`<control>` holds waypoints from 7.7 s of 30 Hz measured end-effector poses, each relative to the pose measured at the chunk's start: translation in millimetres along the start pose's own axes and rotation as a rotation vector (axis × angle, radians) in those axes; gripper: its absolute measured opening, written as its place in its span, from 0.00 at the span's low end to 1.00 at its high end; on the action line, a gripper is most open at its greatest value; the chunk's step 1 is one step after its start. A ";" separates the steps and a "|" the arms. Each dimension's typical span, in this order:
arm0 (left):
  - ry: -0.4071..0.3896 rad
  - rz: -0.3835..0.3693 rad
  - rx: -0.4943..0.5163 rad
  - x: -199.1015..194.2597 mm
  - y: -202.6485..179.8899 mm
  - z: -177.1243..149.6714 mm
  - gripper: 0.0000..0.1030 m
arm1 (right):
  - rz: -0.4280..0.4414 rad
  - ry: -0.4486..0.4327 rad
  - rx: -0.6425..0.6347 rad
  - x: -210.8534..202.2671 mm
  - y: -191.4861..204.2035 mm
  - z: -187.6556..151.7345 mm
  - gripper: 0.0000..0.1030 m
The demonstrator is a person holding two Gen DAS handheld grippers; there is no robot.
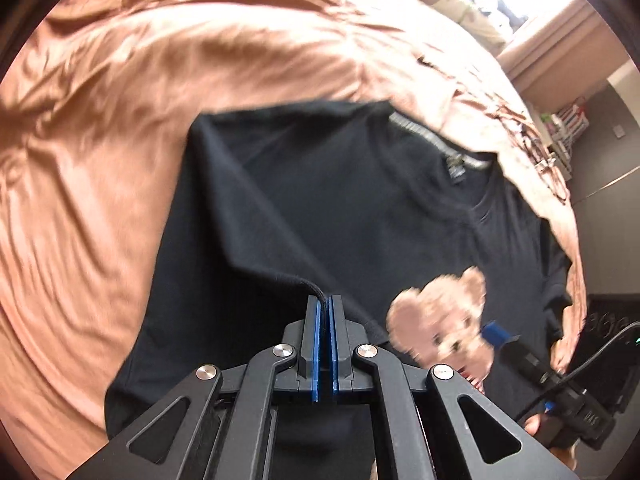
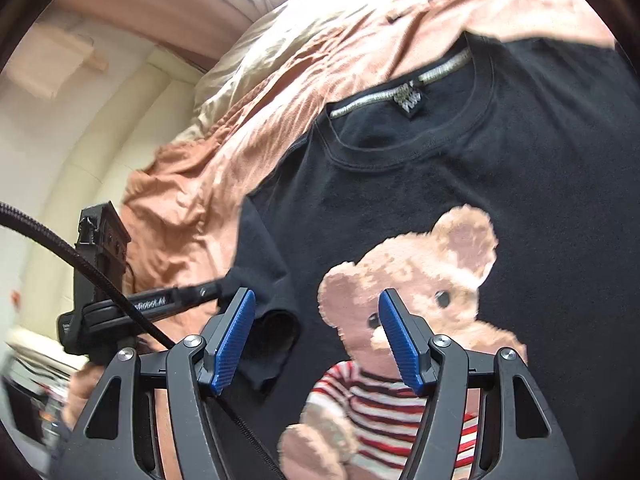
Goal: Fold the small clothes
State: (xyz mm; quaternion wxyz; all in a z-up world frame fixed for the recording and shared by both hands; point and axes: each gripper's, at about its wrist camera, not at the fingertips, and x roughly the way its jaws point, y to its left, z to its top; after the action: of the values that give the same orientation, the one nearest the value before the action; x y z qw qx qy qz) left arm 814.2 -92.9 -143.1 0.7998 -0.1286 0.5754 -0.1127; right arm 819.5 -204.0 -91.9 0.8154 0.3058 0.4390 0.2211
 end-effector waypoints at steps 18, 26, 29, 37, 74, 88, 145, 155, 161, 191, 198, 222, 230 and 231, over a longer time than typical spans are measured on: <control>-0.077 -0.039 0.091 12.6 -41.1 40.4 0.49 | -0.007 -0.029 0.027 -2.1 -17.4 12.1 0.61; -0.069 0.100 0.092 -0.6 7.3 20.4 0.43 | -0.038 -0.019 -0.027 3.3 -2.3 6.2 0.61; -0.036 0.129 0.075 4.2 29.9 8.1 0.31 | -0.051 -0.008 -0.073 8.7 9.0 0.8 0.61; 0.025 0.151 0.060 15.6 80.5 -21.1 0.25 | -0.092 0.036 -0.177 38.7 46.6 -13.6 0.61; -0.126 0.015 0.032 -136.2 75.0 -124.0 0.81 | -0.339 -0.004 -0.306 -79.3 132.3 -100.5 0.78; -0.197 -0.001 0.092 -160.9 -25.9 -182.5 0.93 | -0.393 -0.228 -0.172 -235.7 78.6 -156.9 1.00; -0.087 -0.108 0.373 49.5 -304.2 -149.7 0.39 | -0.087 -0.456 0.407 -303.7 -205.7 -112.9 0.58; -0.067 -0.136 0.389 97.8 -320.7 -117.4 0.29 | -0.106 -0.437 0.440 -283.1 -240.8 -78.6 0.43; -0.047 -0.151 0.418 117.1 -329.0 -111.5 0.22 | -0.128 -0.440 0.453 -273.3 -242.4 -54.1 0.34; 0.012 -0.258 0.383 103.3 -305.8 -104.3 0.16 | -0.040 -0.423 0.106 -257.5 -123.2 -37.7 0.02; -0.037 -0.212 0.338 71.2 -274.8 -90.5 0.16 | -0.043 -0.348 0.060 -235.5 -102.8 -38.5 0.02; -0.036 -0.199 0.404 39.2 -317.2 -93.3 0.31 | -0.206 -0.415 0.266 -308.2 -176.7 -84.2 0.61; 0.035 -0.219 0.497 85.4 -367.4 -108.6 0.32 | -0.190 -0.441 0.323 -314.3 -195.6 -93.0 0.35; 0.042 -0.216 0.511 91.1 -373.0 -110.9 0.36 | -0.195 -0.442 0.322 -317.6 -197.8 -97.1 0.33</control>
State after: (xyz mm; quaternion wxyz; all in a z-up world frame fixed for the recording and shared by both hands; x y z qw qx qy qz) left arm 725.3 -482.5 -133.1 0.7776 0.0190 0.5277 -0.3414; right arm 590.9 -515.7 -86.1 0.8497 0.4282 0.3076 -0.0028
